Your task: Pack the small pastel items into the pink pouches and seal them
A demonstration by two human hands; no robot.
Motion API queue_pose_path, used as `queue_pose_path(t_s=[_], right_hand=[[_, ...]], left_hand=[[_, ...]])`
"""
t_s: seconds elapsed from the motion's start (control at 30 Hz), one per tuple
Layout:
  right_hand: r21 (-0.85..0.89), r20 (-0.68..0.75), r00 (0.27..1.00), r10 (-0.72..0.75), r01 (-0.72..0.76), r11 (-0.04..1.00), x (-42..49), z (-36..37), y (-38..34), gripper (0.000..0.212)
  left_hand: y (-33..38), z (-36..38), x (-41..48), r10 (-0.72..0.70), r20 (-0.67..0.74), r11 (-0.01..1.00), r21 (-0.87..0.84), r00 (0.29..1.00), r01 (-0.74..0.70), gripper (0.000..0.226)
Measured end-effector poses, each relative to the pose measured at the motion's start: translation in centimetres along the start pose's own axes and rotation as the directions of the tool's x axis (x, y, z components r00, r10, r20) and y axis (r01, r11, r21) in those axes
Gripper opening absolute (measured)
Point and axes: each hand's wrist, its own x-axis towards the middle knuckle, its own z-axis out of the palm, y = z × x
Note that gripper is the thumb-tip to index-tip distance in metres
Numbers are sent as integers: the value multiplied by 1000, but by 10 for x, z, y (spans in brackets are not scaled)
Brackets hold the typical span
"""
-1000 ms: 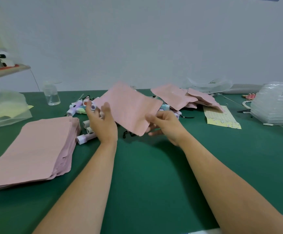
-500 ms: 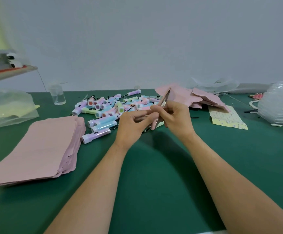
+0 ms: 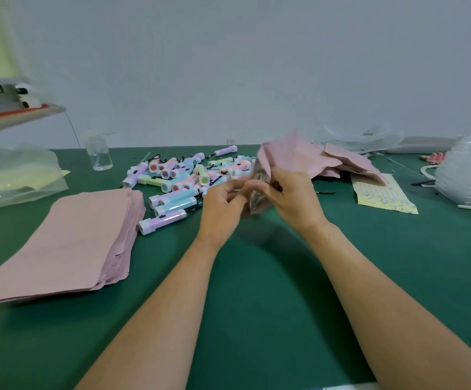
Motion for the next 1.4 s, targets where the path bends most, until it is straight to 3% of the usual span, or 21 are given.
queue_pose_path(t_s=[0.1, 0.17, 0.23, 0.3, 0.43, 0.53, 0.6, 0.67, 0.73, 0.8, 0.87, 0.93, 1.0, 1.07, 1.17, 1.23, 1.33, 1.4], right_hand=[[19, 28, 999, -15, 14, 1000, 2, 0, -10, 48], [-29, 31, 999, -44, 45, 999, 0, 3, -14, 41], [-131, 33, 996, -79, 83, 988, -3, 4, -16, 36], [-193, 52, 996, -73, 81, 978, -4, 2, -15, 34], [-259, 122, 989, -84, 113, 959, -4, -1, -16, 34], [-347, 24, 996, -86, 89, 934, -3, -2, -19, 37], [-409, -122, 991, -48, -6, 913, -2, -5, -21, 40], [-430, -193, 981, 22, -105, 897, -1, -6, -22, 37], [-419, -157, 982, 107, -165, 893, -1, 1, -23, 16], [-300, -108, 964, 243, -265, 916, -2, 10, -26, 30], [-206, -92, 934, 345, -357, 911, -3, 17, -24, 18], [-216, -116, 933, 341, -358, 908, -4, 19, -24, 35], [-354, -51, 964, 261, -262, 898, -5, 18, -21, 46], [-482, 32, 983, 179, -142, 864, -5, 18, -20, 42], [-452, 54, 991, 120, -83, 888, -5, 23, -21, 36], [-457, 31, 987, 155, -124, 881, -6, 24, -19, 35], [-419, -38, 938, 344, -327, 847, -6, 22, -10, 28], [-387, -50, 919, 391, -379, 841, -7, 22, -11, 21]], left_hand=[[3, 2, 0, 94, -208, 994, 80, 974, -79, 20], [6, 1, 0, 161, -255, 986, 88, 953, -143, 26], [6, -1, -2, 180, -153, 979, 126, 972, -161, 40], [2, -2, 0, 189, -33, 953, 246, 981, -175, 36], [-3, 3, -1, 185, -33, 909, 385, 982, -159, 19], [0, 5, -1, 247, -198, 911, 381, 949, -158, 17], [0, 0, 2, 269, -389, 933, 332, 881, -139, 18], [-1, -5, 3, 288, -464, 932, 335, 838, -136, 12], [0, -2, 1, 357, -375, 887, 424, 856, -184, 13], [0, 6, -2, 443, -231, 807, 523, 866, -273, 15], [0, 10, -1, 488, -161, 750, 579, 858, -319, 18], [-1, 10, 3, 465, -163, 732, 624, 870, -274, 22], [-2, 11, 4, 354, -232, 781, 606, 906, -150, 29], [-3, 12, 4, 211, -325, 857, 515, 922, -15, 34], [-7, 10, 5, 102, -337, 892, 448, 936, 64, 26], [-9, 7, 5, 118, -364, 878, 473, 924, 74, 17], [-12, 1, 9, 51, -477, 896, 410, 878, 171, 26], [-14, 1, 9, 29, -473, 911, 374, 881, 171, 29]])
